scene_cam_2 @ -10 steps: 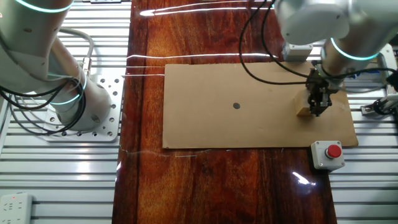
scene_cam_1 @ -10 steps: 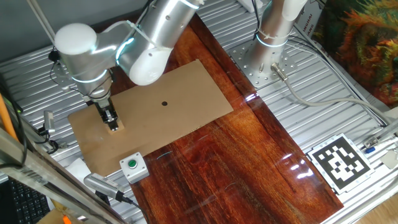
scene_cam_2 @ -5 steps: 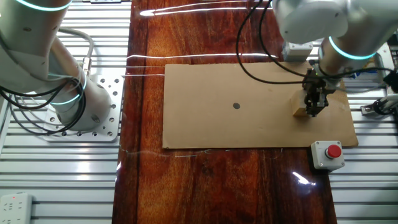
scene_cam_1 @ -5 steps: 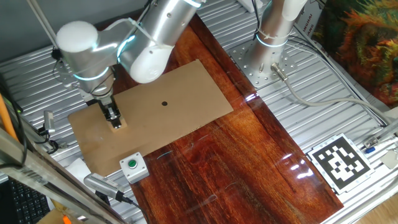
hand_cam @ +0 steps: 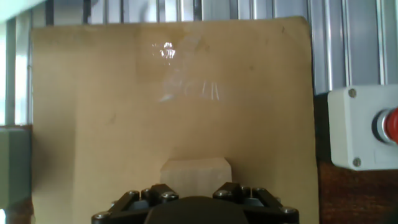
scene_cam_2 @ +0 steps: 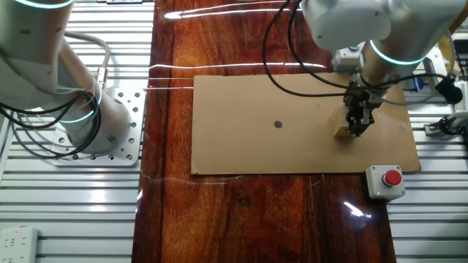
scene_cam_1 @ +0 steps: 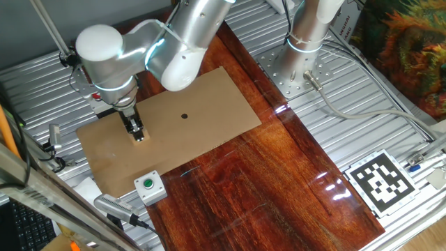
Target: Hold a small block with the gripper and sweep it from left to right on the table
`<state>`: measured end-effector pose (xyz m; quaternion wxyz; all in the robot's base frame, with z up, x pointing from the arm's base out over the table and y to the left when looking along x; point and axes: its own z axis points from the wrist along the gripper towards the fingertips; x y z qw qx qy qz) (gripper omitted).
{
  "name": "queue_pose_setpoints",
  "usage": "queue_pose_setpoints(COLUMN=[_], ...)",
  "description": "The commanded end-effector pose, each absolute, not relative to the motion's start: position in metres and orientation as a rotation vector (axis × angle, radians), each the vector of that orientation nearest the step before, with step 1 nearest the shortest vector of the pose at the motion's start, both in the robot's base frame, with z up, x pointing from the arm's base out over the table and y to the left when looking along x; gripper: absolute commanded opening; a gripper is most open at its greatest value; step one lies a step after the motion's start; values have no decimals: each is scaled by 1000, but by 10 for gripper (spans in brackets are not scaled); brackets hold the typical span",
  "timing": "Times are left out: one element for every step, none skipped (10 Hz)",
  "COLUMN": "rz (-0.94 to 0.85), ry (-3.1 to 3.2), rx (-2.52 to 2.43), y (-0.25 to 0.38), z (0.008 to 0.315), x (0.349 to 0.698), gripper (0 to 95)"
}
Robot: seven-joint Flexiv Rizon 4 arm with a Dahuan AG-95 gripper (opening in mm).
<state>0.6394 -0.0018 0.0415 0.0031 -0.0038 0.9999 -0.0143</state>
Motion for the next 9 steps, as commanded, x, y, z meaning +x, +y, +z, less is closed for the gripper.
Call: queue_pose_setpoints(rz=[113,108,77,66,58,25,21,35,36], ry=[3113,3129,3131,3131,3132,3147,3141,3152,3156], rx=[78,83,65,60,53,41,37,46,50], y=[-3,-4,-4,-5,-5,-5,-6,-6,-6], z=[41,41,42,43,43,43,42,40,38], x=[631,627,623,619,617,610,607,602,596], gripper=[0,0,0,0,0,0,0,0,0])
